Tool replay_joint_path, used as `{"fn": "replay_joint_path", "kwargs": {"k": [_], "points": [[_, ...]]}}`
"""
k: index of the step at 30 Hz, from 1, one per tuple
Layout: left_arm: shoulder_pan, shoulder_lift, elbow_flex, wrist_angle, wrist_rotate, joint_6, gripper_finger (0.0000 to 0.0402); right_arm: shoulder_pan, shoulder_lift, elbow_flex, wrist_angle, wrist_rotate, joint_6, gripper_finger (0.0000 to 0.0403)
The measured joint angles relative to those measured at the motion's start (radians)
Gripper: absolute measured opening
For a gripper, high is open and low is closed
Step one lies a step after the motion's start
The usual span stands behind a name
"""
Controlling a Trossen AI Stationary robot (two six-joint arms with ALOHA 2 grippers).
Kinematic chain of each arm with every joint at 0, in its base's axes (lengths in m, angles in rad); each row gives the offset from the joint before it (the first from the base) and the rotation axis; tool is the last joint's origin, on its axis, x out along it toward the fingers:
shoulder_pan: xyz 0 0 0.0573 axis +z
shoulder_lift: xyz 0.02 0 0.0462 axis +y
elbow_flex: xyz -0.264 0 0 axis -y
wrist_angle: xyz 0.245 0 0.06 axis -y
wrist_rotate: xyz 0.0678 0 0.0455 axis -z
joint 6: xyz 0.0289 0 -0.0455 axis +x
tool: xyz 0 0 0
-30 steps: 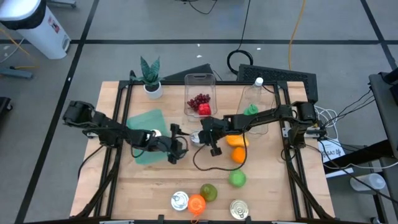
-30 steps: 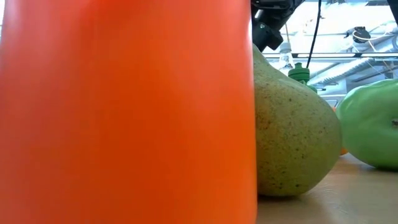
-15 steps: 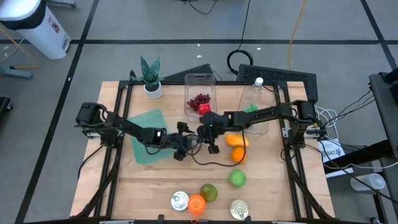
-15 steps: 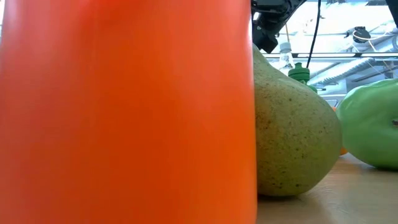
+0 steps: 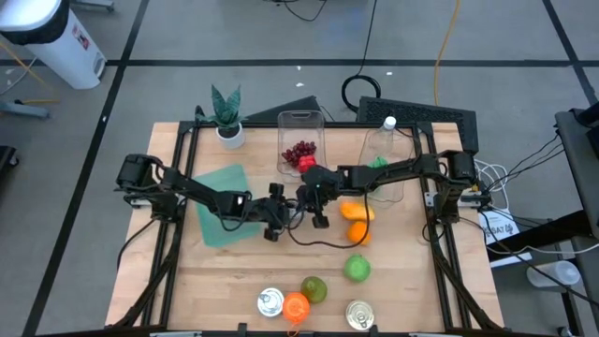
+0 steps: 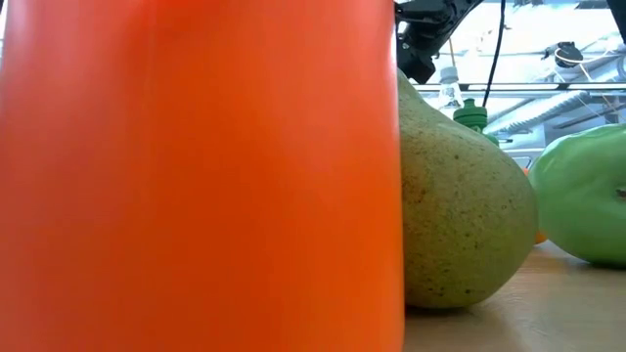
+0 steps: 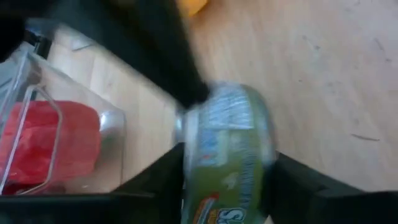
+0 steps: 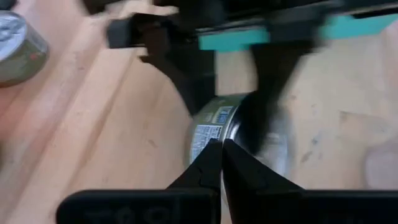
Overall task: Pick & Place Food Item
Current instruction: Stack the left green tuna can on top of the blue and pink tuna can in the blue bin
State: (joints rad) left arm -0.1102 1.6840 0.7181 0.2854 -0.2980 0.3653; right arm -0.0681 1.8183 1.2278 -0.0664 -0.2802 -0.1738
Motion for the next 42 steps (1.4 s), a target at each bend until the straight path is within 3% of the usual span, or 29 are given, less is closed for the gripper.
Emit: {"fn": "replay_joint_path", "kwargs": {"k": [2,6,10,15,20,26,32,37,42], "points": [[-0.010,-0.001,0.000,0.001,-0.008,-0.010,0.0143,0.001,-0.001,0.000,0.010,0.004,-0.001,0.0003],[-0.037,-0.026,-0.001,-0.022,-0.074,-0.050,0.0144,0.018,-0.002,0.000,0.027,0.060,-0.002,0.0041],[-0.074,-0.096,-0.001,-0.080,-0.153,-0.060,0.0144,0.027,-0.045,-0.004,0.012,0.093,-0.015,0.0107],[-0.149,-0.232,0.000,-0.187,-0.293,-0.090,0.0144,0.026,-0.139,-0.005,-0.056,0.094,0.004,0.0178],[-0.230,-0.425,0.001,-0.414,-0.488,-0.226,0.0144,0.032,-0.278,-0.064,-0.116,0.117,0.016,0.0200],[-0.301,-0.604,0.055,-0.926,-0.568,-0.645,0.0144,0.037,-0.567,-0.338,0.142,0.125,0.057,0.0178],[-0.353,-0.582,0.184,-1.414,-0.520,-0.954,0.0144,0.054,-0.825,-0.600,0.318,0.261,0.179,0.0144],[-0.338,-0.495,0.216,-1.539,-0.407,-1.025,0.0144,0.093,-0.950,-0.720,0.373,0.343,0.222,0.0088],[-0.324,-0.391,0.215,-1.551,-0.353,-1.037,0.0144,0.108,-0.958,-0.830,0.514,0.379,0.207,0.0018]]}}
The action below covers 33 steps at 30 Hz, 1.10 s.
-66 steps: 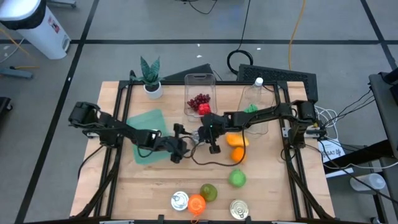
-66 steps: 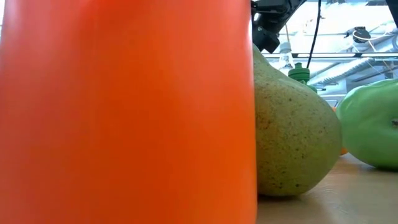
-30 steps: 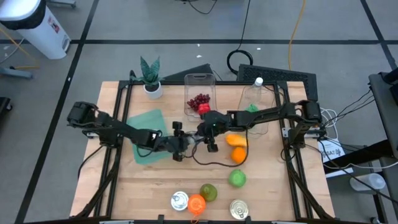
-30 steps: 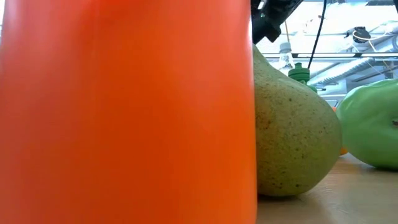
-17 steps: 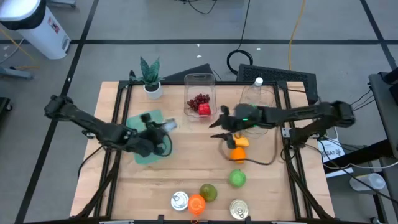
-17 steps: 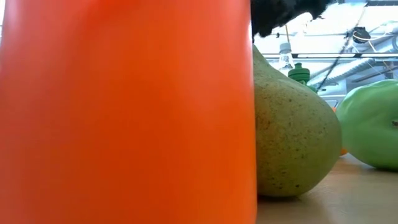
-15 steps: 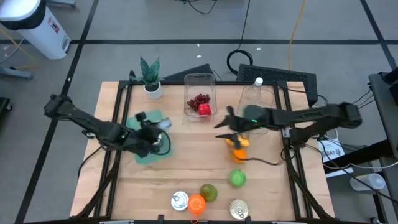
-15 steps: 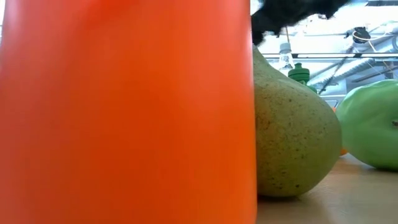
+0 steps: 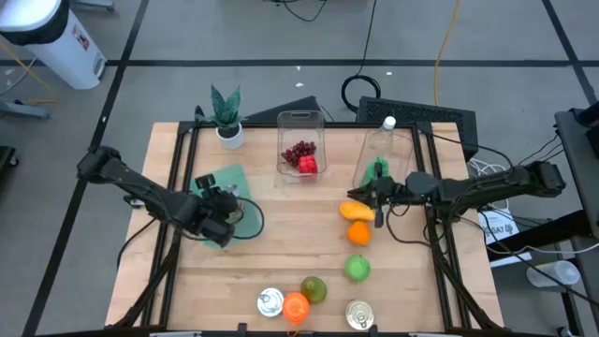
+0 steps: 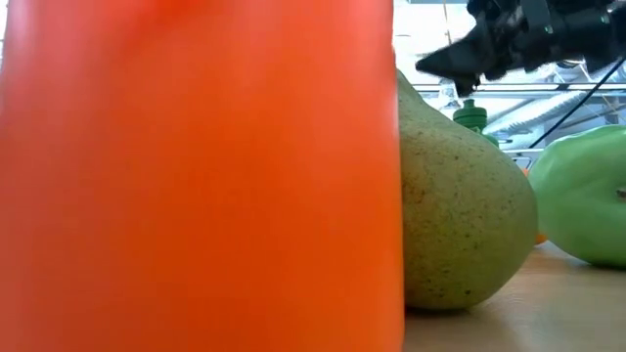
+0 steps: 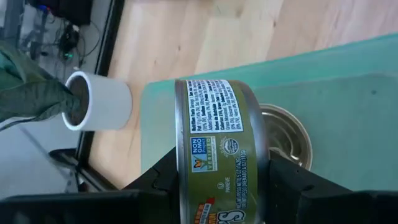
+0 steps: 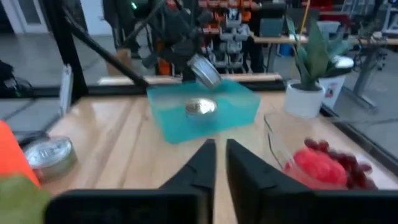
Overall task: Pick & Place Food Item
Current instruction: Stack the left green tuna can on top of the blue and pink tuna can in the blue bin
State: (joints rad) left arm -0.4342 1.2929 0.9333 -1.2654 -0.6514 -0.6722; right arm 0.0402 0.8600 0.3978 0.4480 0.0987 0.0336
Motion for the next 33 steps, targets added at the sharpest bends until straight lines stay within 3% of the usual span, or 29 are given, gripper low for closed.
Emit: {"fn": "replay_joint_path", "kwargs": {"k": [10,16,33], "points": [[0.047,0.164,0.000,-0.023,0.052,-0.026,0.0144,-0.007,-0.002,-0.020,-0.023,0.000,-0.019,0.0001],[0.071,0.218,0.000,-0.020,0.104,-0.022,0.0144,-0.007,-0.002,-0.020,-0.020,-0.053,-0.027,0.0001],[0.074,0.255,0.000,-0.020,0.027,-0.039,0.0144,-0.007,-0.002,-0.020,-0.011,-0.052,-0.027,0.0001]]}}
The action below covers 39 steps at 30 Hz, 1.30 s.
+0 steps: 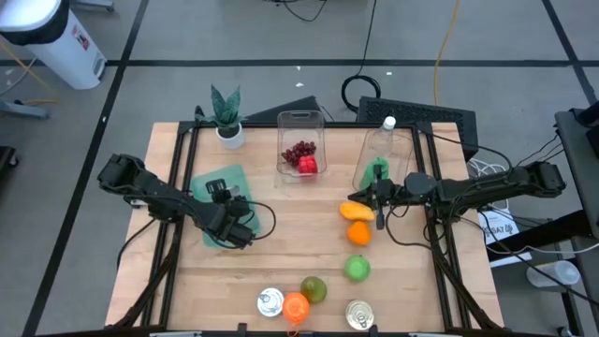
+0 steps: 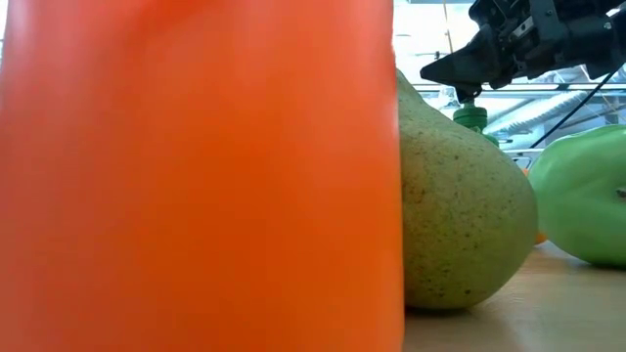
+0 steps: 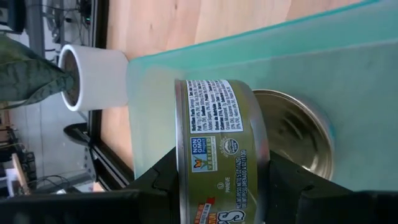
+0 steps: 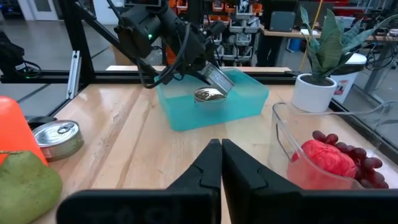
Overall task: Pick & Place Food Item
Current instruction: Stack the left green tuna can on top of the blue and pink tuna can in the blue bin
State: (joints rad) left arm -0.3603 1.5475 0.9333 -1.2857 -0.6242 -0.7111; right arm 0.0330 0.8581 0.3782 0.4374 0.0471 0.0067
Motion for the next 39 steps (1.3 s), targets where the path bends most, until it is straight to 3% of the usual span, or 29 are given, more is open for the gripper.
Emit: {"fn": "replay_joint_path", "kwargs": {"k": [14,26,34,39], "points": [[0.000,0.000,0.000,-0.017,0.009,0.029,0.0144,0.000,0.000,0.000,-0.001,0.000,0.000,0.0001],[0.001,0.167,0.000,-0.037,-0.031,0.048,0.0144,0.002,0.000,0.000,-0.004,-0.001,0.008,0.0001],[-0.002,0.171,0.009,-0.038,0.007,0.024,0.0145,0.002,0.000,0.000,-0.006,-0.001,0.008,0.0000],[-0.003,0.174,0.046,-0.047,0.085,0.040,0.0228,0.002,0.000,0.001,-0.005,-0.001,0.008,0.0000]]}}
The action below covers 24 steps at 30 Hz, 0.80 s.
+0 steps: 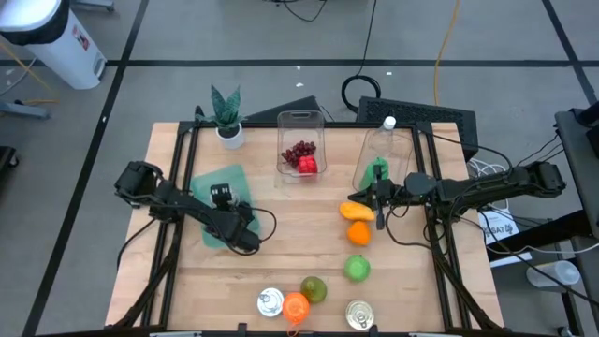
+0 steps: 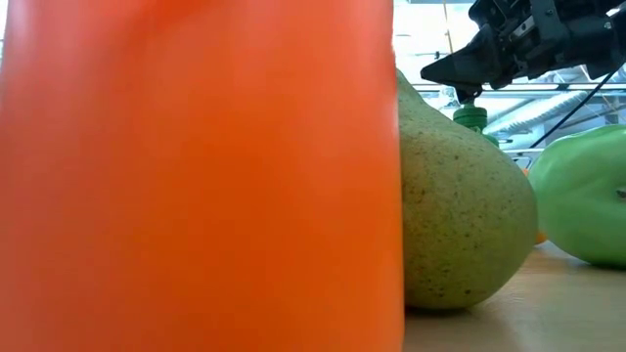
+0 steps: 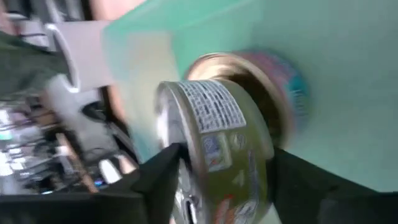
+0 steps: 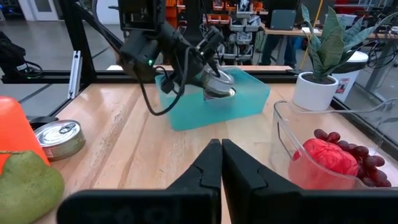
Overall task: Pick & Place Food Item
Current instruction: Stack the left green tuna can on top of the blue and pink tuna can in the blue bin
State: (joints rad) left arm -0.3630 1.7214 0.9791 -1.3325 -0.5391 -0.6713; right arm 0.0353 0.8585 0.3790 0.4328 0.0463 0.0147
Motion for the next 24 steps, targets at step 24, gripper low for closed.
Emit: {"fn": "replay_joint_path", "kwargs": {"k": [24], "points": [[0.020,0.000,0.086,-0.034,0.070,0.043,0.0318,0.000,0.000,0.000,-0.004,-0.049,0.001,0.0000]]}}
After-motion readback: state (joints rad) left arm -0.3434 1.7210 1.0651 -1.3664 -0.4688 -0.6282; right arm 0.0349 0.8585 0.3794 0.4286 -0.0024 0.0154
